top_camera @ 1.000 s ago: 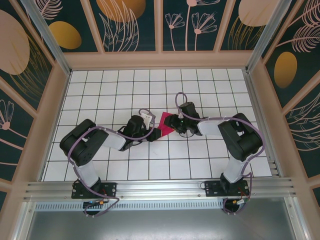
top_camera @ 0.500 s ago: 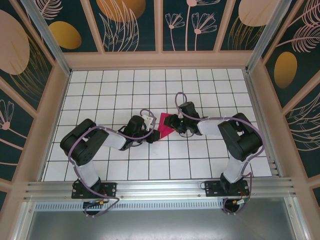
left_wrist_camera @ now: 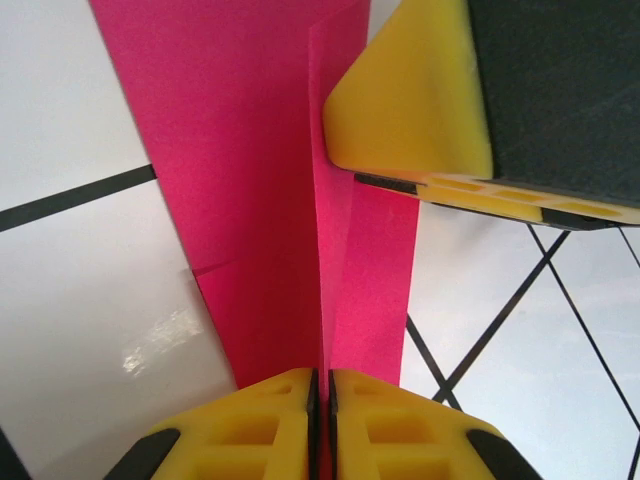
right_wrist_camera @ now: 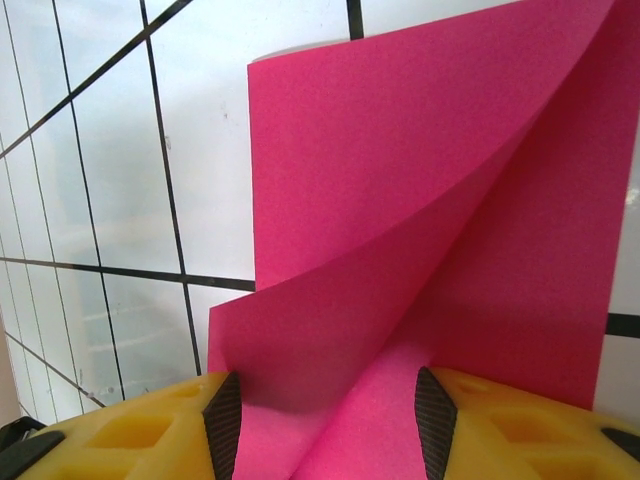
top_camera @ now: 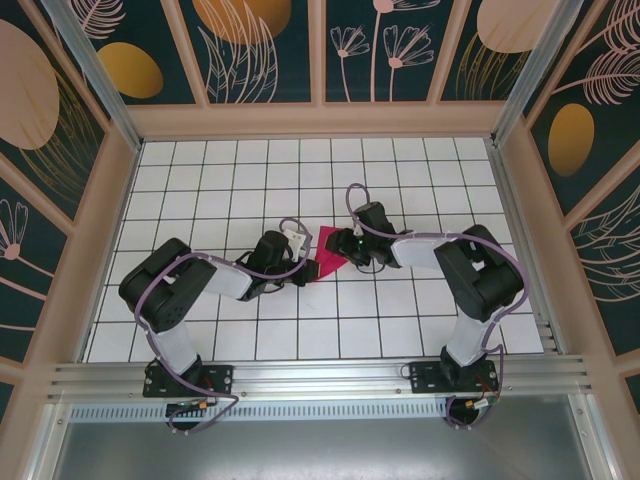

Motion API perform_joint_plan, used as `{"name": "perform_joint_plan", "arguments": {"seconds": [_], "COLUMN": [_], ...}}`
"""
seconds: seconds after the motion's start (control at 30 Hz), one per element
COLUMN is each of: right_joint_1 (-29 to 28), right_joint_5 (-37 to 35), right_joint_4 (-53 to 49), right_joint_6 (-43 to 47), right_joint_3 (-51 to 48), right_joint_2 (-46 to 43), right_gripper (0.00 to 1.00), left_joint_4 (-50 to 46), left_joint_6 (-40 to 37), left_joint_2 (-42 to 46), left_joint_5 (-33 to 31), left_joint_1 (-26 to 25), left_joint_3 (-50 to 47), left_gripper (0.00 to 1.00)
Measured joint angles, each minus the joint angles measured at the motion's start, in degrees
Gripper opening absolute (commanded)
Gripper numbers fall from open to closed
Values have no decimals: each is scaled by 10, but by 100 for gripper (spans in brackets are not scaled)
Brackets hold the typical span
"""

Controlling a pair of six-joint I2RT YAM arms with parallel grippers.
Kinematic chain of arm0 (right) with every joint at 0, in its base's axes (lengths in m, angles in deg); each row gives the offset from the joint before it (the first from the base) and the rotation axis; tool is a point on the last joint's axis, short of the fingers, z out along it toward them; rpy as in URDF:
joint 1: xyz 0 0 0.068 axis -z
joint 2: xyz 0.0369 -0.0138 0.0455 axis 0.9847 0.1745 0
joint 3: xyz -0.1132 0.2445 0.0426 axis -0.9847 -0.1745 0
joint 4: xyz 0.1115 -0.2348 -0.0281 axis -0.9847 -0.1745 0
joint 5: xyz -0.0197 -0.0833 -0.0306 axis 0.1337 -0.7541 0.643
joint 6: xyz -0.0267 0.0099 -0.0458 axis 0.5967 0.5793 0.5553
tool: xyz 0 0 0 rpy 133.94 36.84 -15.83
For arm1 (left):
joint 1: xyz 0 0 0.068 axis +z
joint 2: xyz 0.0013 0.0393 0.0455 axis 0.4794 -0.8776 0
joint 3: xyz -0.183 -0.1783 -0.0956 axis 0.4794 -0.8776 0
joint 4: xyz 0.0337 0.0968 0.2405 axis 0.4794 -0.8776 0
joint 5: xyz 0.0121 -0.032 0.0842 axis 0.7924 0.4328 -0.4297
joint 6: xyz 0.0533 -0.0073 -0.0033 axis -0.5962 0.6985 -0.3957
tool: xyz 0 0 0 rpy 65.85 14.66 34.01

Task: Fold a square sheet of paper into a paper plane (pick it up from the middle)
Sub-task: Fourth fold the wing at the center of the table.

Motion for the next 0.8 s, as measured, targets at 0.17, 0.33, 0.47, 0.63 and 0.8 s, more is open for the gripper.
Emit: {"name": "perform_joint_plan", "arguments": {"seconds": [0.17,0.33,0.47,0.63,0.8], "right_joint_1": [-5,-18,-31,-35,-33], "right_joint_5": [-4,-4,-5,-6,-11], "right_joint_4": [-9,-2,16,40,50], "right_joint_6": [-2,-20,-50,-81,-94], "right_joint_3": [0,-7,-27,-39,-59], "right_joint_2": [-9,-19,-19,-20,-56], "right_gripper": [51,51,50,49,51], "left_joint_4": [-9,-31,-53,-88,-89], "left_joint_6": [1,4,9,11,9], "left_joint_2": [0,5,5,5,5], "left_joint_5": [-8,-12,-21,-38,-52], "left_joint_1": [0,0,0,0,0], "left_joint_3": [4,22,44,57,56], "left_gripper": [22,26,23,11,10]}}
